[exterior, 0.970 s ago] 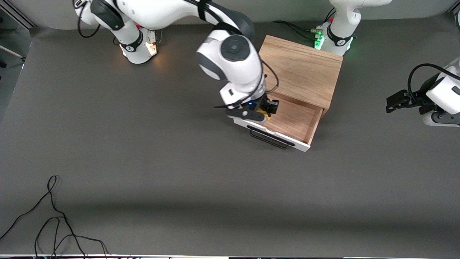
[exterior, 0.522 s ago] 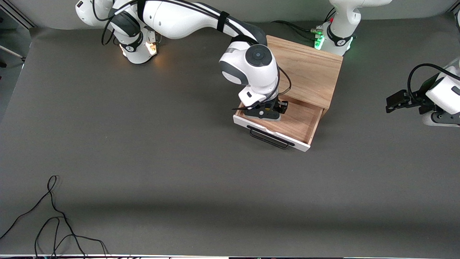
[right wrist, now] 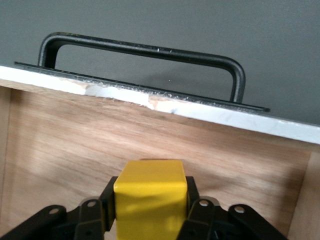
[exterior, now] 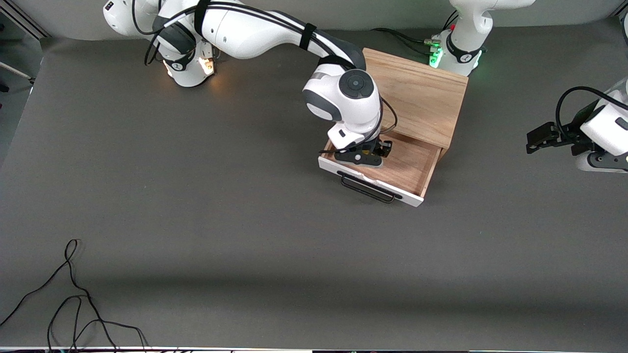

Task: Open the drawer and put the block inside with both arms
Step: 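Lower the cube into the drawer and open the right gripper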

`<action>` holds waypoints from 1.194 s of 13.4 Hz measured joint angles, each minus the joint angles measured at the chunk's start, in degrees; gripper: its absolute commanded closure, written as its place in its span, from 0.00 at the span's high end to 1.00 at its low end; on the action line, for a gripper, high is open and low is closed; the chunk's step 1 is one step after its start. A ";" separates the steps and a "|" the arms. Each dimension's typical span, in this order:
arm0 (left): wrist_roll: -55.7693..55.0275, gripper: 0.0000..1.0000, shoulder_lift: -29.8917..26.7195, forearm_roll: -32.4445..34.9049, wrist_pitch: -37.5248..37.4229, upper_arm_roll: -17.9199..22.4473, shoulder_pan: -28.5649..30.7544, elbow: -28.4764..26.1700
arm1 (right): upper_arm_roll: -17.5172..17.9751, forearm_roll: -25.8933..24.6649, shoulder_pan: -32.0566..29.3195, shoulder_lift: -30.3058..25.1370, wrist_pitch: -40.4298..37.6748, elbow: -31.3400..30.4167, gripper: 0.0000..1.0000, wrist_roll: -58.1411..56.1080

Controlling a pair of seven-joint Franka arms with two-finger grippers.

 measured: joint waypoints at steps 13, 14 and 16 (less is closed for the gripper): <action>0.00 1.00 0.00 0.00 -0.03 -0.23 0.00 -0.05 | 0.16 -2.70 -2.67 -2.11 -3.32 3.59 1.00 1.52; 0.00 1.00 0.00 0.00 -0.03 -0.24 0.00 -0.06 | 0.85 -2.69 -4.59 -3.27 -4.88 3.75 1.00 1.52; 0.00 1.00 0.01 0.00 -0.03 -0.26 0.00 -0.07 | 5.65 -2.70 -10.60 -5.65 -8.21 4.12 1.00 1.52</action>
